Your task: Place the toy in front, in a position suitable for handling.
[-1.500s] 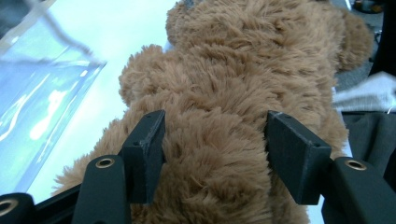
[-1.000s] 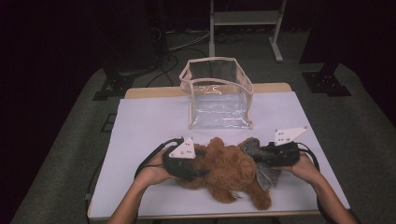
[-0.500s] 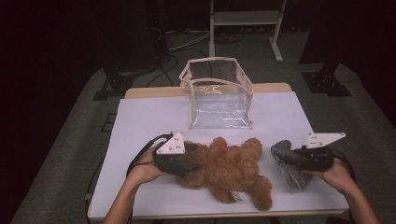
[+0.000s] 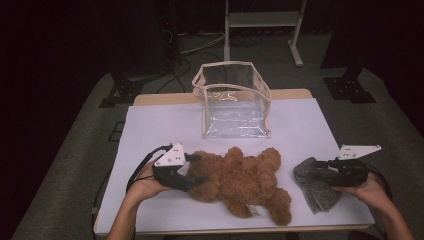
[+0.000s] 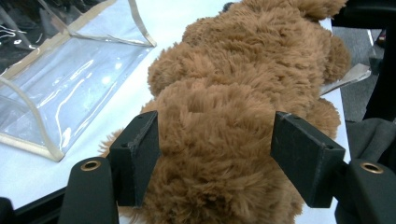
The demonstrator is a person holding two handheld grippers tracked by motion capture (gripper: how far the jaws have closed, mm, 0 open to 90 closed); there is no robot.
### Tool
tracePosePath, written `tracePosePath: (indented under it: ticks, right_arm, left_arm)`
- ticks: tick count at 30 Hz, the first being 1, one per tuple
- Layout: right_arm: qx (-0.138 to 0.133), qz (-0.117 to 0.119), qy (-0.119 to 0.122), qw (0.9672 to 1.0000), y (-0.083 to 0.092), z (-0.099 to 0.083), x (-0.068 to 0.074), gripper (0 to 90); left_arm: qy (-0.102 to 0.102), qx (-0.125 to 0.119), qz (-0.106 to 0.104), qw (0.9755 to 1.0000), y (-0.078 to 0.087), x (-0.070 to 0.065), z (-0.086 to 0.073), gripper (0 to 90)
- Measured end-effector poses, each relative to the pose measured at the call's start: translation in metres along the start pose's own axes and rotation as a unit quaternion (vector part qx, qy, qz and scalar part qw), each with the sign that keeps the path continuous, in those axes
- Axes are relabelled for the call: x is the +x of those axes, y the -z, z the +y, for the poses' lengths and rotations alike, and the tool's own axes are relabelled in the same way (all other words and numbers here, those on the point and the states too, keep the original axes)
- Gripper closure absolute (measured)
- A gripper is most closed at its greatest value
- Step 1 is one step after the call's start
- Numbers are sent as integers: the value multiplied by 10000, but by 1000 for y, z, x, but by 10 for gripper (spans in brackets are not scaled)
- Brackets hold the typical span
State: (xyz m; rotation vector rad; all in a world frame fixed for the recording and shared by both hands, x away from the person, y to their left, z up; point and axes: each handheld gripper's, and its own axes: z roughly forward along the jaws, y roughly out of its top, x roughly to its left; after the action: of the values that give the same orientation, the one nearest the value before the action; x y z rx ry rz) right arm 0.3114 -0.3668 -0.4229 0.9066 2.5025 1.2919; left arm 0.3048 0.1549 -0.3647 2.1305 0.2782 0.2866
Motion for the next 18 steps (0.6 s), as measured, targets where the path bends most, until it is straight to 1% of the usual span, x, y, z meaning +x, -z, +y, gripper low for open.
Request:
tracePosePath:
  ticks: [4, 8, 12, 18]
  right_arm:
    - [-4, 0, 81, 10000, 2, 9, 0, 474]
    - [-103, 62, 165, 9998, 2, 24, 1, 459]
    - [-172, 175, 304, 9992, -3, 42, 4, 435]
    - [-211, 400, 517, 9976, -13, 70, 11, 395]
  left_arm:
    - [32, -30, 50, 10000, 4, 2, -2, 308]
    - [118, -59, 82, 9999, 6, 3, -6, 294]
    - [172, -104, 105, 9997, 9, 4, -9, 285]
    - [176, -187, 127, 9996, 14, 3, -10, 270]
